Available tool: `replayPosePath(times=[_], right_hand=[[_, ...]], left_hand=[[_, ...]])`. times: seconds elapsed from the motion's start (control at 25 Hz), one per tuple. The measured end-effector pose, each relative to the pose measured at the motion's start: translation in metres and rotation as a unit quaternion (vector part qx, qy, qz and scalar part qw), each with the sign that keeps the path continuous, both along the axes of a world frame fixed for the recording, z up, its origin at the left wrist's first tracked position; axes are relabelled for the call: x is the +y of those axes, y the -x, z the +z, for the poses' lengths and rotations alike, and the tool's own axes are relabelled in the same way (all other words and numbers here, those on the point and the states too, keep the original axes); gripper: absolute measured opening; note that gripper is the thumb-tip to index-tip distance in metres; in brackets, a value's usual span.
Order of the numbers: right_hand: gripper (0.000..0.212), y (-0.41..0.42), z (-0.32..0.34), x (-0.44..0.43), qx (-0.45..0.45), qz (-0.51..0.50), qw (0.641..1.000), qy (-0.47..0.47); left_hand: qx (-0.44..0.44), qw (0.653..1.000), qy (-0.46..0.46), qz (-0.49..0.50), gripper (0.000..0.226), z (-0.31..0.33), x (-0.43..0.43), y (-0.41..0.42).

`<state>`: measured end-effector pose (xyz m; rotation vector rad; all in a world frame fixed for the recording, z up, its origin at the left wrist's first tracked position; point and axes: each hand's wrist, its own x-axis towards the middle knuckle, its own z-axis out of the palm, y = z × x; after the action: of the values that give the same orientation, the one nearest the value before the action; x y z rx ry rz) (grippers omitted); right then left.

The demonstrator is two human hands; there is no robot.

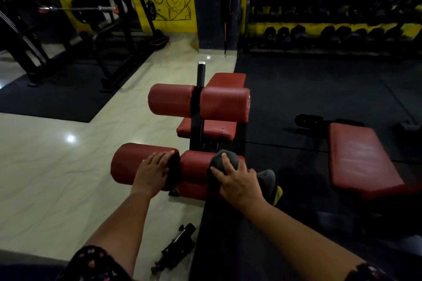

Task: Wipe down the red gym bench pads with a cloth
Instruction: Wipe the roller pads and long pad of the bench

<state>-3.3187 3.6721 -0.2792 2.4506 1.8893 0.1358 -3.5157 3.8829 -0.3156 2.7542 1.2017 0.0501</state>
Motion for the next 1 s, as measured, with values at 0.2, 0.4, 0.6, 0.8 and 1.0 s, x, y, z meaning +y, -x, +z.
replayPosePath(times=[0.2, 0.4, 0.6, 0.8, 1.0], right_hand=[[0.062, -0.007, -0.001, -0.024, -0.012, -0.043, 0.999, -0.015], [0.066, -0.008, -0.006, -0.043, -0.040, -0.059, 0.997, -0.025], [0.057, 0.028, -0.007, -0.004, -0.066, -0.002, 0.998, -0.006], [0.050, 0.079, -0.008, 0.077, -0.110, 0.093, 0.990, -0.001], [0.040, 0.112, -0.038, 0.097, -0.225, 0.154, 0.962, 0.023]], left_hand=[[0.048, 0.996, 0.062, -0.049, 0.050, 0.009, -0.015, -0.001], [0.125, 0.988, 0.006, -0.090, 0.064, 0.018, -0.006, 0.013], [0.113, 0.993, 0.016, -0.011, 0.094, 0.019, 0.017, 0.033], [0.049, 0.996, 0.072, 0.010, 0.097, 0.016, 0.025, 0.033], [0.024, 0.998, 0.053, -0.007, 0.084, 0.006, 0.031, 0.044]])
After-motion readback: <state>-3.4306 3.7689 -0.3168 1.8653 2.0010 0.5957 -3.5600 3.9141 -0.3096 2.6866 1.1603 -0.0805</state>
